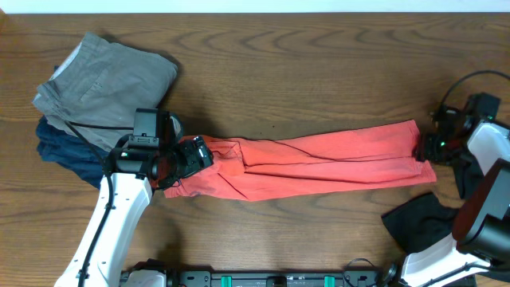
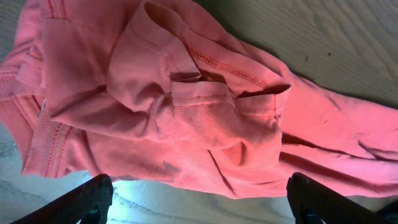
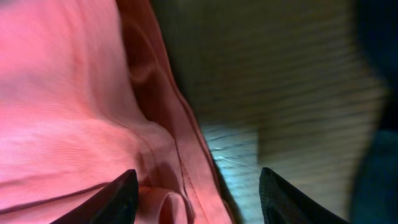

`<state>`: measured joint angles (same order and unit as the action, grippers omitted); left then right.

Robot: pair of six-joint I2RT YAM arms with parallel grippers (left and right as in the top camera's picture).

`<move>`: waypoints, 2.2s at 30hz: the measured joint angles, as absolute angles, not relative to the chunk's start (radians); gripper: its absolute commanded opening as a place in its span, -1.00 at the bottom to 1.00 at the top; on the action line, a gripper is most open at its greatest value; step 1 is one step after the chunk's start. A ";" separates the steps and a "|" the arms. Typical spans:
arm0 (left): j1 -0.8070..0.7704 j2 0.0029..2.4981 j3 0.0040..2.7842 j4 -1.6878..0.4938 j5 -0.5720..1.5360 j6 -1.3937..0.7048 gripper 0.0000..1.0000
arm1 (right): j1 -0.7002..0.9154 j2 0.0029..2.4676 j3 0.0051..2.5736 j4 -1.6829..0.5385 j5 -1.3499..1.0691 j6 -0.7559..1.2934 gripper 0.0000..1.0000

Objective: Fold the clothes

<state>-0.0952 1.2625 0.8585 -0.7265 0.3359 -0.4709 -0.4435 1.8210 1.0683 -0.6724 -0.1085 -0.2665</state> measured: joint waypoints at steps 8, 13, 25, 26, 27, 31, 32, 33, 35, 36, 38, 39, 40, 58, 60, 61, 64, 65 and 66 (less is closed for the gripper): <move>-0.095 1.264 0.859 -0.726 0.332 -0.471 0.82 | -0.445 1.832 1.047 -0.628 -0.142 -0.290 -0.08; -0.095 1.266 0.859 -0.726 0.330 -0.471 0.82 | -0.444 1.835 1.039 -0.630 -0.290 -0.342 -0.26; -0.095 1.267 0.859 -0.727 0.330 -0.471 0.81 | -0.443 1.848 1.032 -0.643 -0.365 -0.319 -0.98; -0.095 1.267 0.859 -0.726 0.330 -0.471 0.81 | -0.443 1.849 1.040 -0.656 -0.345 -0.296 -0.98; -0.095 1.267 0.859 -0.724 0.330 -0.471 0.82 | -0.443 1.851 1.057 -0.680 -0.314 -0.264 -0.98; -0.095 1.267 0.859 -0.706 0.330 -0.471 0.82 | -0.446 1.863 1.169 -0.803 -0.179 -0.160 -0.98; -0.095 1.267 0.859 -0.701 0.329 -0.471 0.81 | -0.449 1.863 1.211 -0.839 -0.153 -0.136 -0.98; -0.095 1.267 0.859 -0.697 0.330 -0.471 0.81 | -0.451 1.864 1.250 -0.870 -0.134 -0.121 -0.98; -0.095 1.267 0.859 -0.691 0.329 -0.471 0.81 | -0.455 1.864 1.344 -0.944 -0.100 -0.082 -0.98; -0.095 1.267 0.859 -0.690 0.329 -0.471 0.81 | -0.455 1.864 1.388 -0.976 -0.088 -0.066 -0.98; -0.095 1.267 0.859 -0.688 0.330 -0.471 0.81 | -0.449 1.863 1.459 -1.036 -0.078 -0.039 -0.98; -0.095 1.267 0.859 -0.688 0.329 -0.471 0.81 | -0.445 1.863 1.467 -1.044 -0.078 -0.035 -0.98; -0.095 1.267 0.859 -0.688 0.329 -0.471 0.81 | -0.432 1.863 1.478 -1.067 -0.074 -0.028 -0.98; -0.095 1.268 0.859 -0.698 0.329 -0.471 0.82 | 0.062 1.863 1.472 -1.187 -0.071 0.091 -0.98; -0.095 1.268 0.859 -0.698 0.329 -0.471 0.82 | 0.109 1.863 1.458 -1.173 -0.071 0.107 -0.98; -0.095 1.268 0.859 -0.698 0.329 -0.471 0.82 | 0.134 1.863 1.446 -1.161 -0.071 0.115 -0.98; -0.095 1.268 0.859 -0.698 0.329 -0.471 0.82 | 0.200 1.863 1.396 -1.116 -0.070 0.134 -0.98; -0.095 1.268 0.859 -0.699 0.329 -0.471 0.82 | 0.219 1.863 1.378 -1.102 -0.071 0.142 -0.97; -0.095 1.268 0.859 -0.698 0.329 -0.471 0.82 | 0.233 1.863 1.362 -1.090 -0.070 0.151 -0.97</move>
